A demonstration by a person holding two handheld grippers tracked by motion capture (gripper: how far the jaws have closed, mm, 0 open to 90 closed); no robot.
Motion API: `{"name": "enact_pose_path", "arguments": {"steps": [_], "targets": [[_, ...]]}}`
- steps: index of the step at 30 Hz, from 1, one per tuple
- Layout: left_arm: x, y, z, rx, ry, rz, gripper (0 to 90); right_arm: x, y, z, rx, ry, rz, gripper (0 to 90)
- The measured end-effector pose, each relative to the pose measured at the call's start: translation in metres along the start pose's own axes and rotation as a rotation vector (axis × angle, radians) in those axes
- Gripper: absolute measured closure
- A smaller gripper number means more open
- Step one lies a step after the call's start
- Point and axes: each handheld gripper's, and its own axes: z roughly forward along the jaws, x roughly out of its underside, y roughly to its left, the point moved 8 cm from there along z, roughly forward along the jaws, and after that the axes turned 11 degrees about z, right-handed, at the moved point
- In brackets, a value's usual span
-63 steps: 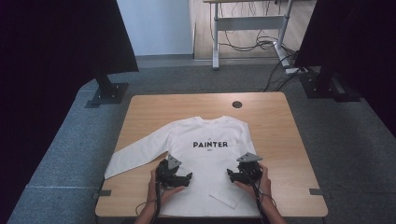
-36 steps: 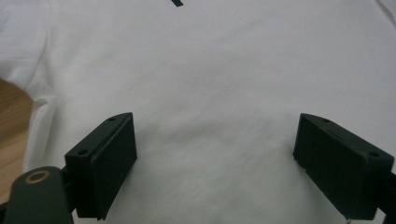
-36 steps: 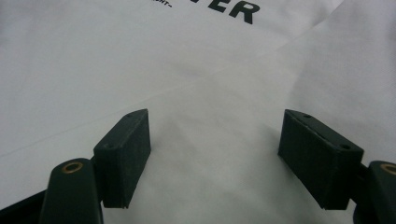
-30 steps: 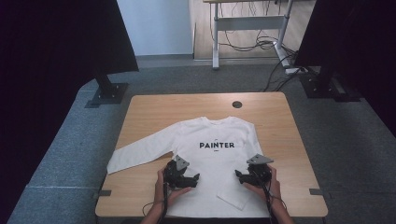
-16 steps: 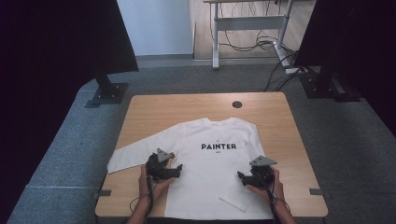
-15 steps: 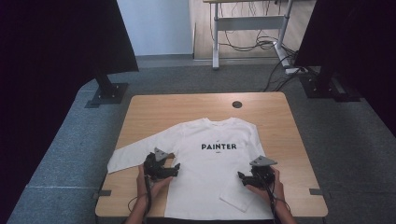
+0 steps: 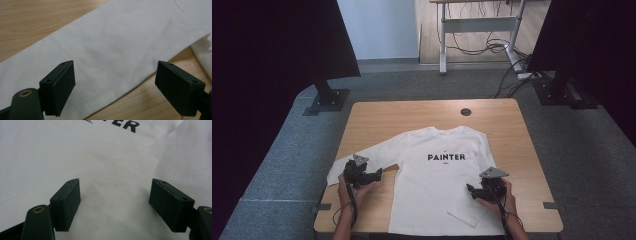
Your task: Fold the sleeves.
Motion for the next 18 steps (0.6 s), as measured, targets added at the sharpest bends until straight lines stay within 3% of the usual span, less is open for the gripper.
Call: {"name": "enact_pose_path", "arguments": {"steps": [10, 18], "targets": [[0.011, 0.017, -0.002, 0.007, 0.012, -0.067, 15.9, 0.000, 0.000, 0.000, 0.000, 0.000, 0.000, 24.4], [0.017, 0.016, 0.003, 0.012, 0.043, -0.058, 16.1, 0.000, 0.000, 0.000, 0.000, 0.000, -0.001, 24.4]]}}
